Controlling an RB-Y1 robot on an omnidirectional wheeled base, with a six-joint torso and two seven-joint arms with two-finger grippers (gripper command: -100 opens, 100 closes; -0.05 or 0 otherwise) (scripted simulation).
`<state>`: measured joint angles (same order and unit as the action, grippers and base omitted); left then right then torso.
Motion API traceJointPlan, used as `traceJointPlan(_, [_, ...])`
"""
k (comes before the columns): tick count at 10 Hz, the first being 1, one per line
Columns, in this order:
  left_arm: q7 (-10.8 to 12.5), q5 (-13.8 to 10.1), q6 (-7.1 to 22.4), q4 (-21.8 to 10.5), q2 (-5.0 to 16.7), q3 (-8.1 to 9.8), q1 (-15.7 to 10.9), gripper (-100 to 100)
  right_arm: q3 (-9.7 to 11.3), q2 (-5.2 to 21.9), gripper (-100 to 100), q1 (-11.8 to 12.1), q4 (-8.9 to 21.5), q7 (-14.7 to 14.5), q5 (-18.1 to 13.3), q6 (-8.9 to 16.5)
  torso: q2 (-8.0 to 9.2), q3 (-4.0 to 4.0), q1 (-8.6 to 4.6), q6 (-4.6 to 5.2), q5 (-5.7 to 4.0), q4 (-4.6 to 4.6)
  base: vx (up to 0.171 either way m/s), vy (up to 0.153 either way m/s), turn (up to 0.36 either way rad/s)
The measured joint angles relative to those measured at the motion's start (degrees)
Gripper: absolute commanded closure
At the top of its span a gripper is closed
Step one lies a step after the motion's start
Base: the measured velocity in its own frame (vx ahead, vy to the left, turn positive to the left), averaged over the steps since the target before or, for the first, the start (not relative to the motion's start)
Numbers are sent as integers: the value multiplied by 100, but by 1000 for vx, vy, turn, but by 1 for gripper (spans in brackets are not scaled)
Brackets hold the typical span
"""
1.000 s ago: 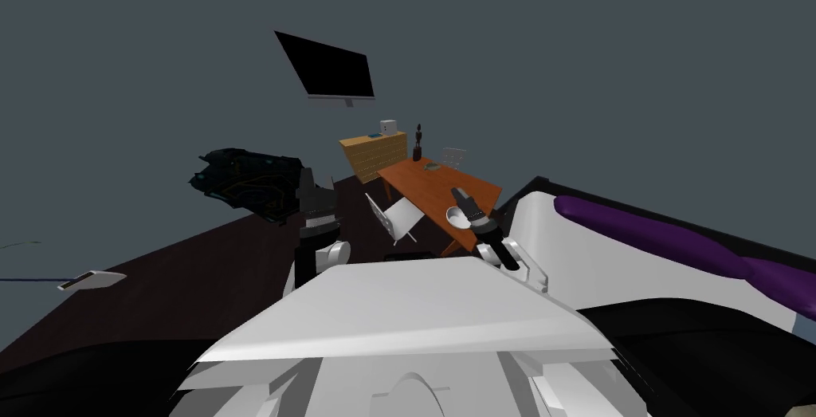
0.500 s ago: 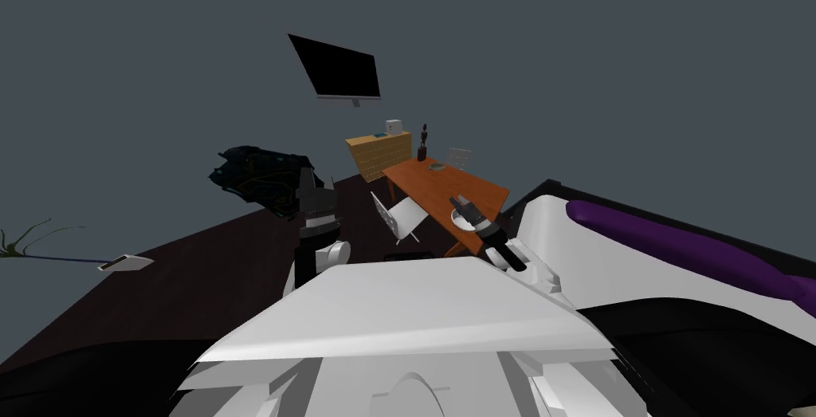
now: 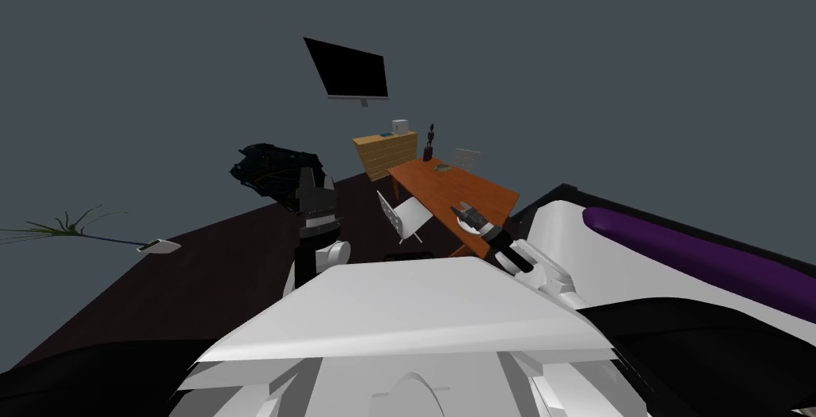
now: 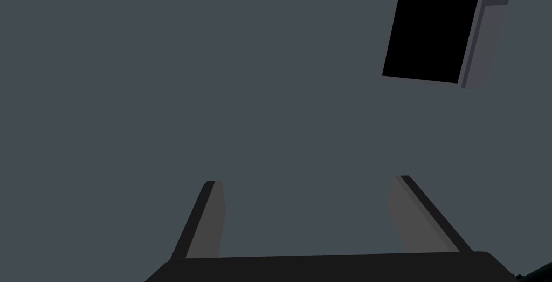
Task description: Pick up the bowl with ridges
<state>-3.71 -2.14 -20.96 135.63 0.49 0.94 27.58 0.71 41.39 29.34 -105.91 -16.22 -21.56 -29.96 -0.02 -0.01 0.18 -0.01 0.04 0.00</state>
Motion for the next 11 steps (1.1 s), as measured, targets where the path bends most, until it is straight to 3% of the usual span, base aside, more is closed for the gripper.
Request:
traceJointPlan(3, [0,0,0,0,0,0,0,0,48,435,-100,87,353,-139,-181,13,1,1,-5,3,0,0,5,34,54])
traceJointPlan(6, [0,0,0,0,0,1,1,0,114,703,-100,75,706,-244,-311,-12,1,1,-10,4,-2,0,6,37,99])
traceJointPlan(8, [0,0,0,0,0,0,0,0,228,1002,-100,20,1257,-421,-499,-103,-3,-2,3,0,1,0,18,60,131])
traceJointPlan(11, [0,0,0,0,0,0,0,0,406,1514,-100,74,1698,-574,-747,42,-5,-3,3,0,2,-1,19,53,127])
